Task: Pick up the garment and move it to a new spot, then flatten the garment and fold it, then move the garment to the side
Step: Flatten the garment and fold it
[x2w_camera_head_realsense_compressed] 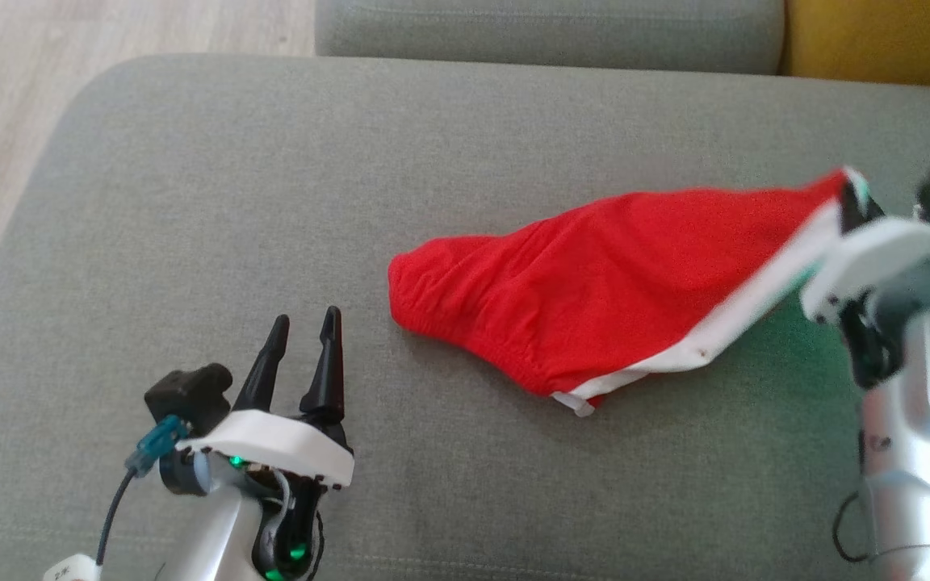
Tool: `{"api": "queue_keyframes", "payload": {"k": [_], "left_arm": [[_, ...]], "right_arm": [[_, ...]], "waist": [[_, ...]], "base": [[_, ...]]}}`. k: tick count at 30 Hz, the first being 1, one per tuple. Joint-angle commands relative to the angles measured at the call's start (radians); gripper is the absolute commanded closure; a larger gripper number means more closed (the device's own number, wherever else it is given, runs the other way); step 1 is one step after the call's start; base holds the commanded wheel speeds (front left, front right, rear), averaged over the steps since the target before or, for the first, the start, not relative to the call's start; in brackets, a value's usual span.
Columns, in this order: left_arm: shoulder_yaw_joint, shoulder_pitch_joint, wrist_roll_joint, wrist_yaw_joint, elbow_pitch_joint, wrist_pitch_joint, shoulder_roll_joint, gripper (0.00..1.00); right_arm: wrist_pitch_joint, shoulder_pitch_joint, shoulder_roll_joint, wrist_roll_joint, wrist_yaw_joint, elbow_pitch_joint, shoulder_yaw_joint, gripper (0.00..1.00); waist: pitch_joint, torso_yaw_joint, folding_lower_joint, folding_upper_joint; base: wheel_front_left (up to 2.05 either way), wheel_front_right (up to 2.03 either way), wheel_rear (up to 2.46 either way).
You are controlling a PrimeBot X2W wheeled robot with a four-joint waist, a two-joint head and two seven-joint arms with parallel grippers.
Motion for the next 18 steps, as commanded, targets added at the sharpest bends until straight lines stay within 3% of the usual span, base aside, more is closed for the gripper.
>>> {"api": "queue_keyframes", "payload": {"k": [1, 9, 10, 11, 18], "left_arm": [[0.032, -0.036, 0.008, -0.002, -0.036, -0.012, 0.007, 0.0], [0.022, -0.056, 0.015, -0.008, -0.026, -0.012, 0.007, 0.0], [0.02, -0.058, 0.015, -0.008, -0.025, -0.012, 0.007, 0.0], [0.018, -0.06, 0.016, -0.008, -0.024, -0.012, 0.007, 0.0], [0.004, -0.063, 0.02, -0.008, -0.018, -0.012, 0.007, 0.0]], "right_arm": [[-0.005, -0.046, 0.015, -0.02, 0.003, -0.029, -0.005, 1.0], [-0.062, -0.049, 0.015, -0.138, 0.003, 0.095, -0.202, 1.0], [-0.066, -0.05, 0.015, -0.152, 0.003, 0.109, -0.216, 0.88], [-0.069, -0.049, 0.015, -0.169, 0.003, 0.12, -0.235, 0.0], [-0.14, -0.057, 0.015, -0.211, 0.003, 0.175, -0.265, 0.0]], "waist": [[0.009, -0.006, 0.0, -0.0001], [0.029, -0.026, 0.0, -0.0001], [0.03, -0.028, 0.0, -0.0001], [0.031, -0.03, 0.0, -0.0001], [0.018, -0.05, 0.0, -0.0001]], "base": [[0.0, 0.0, 0.0], [0.0, 0.0, 0.0], [0.0, 0.0, 0.0], [0.0, 0.0, 0.0], [0.0, 0.0, 0.0]]}}
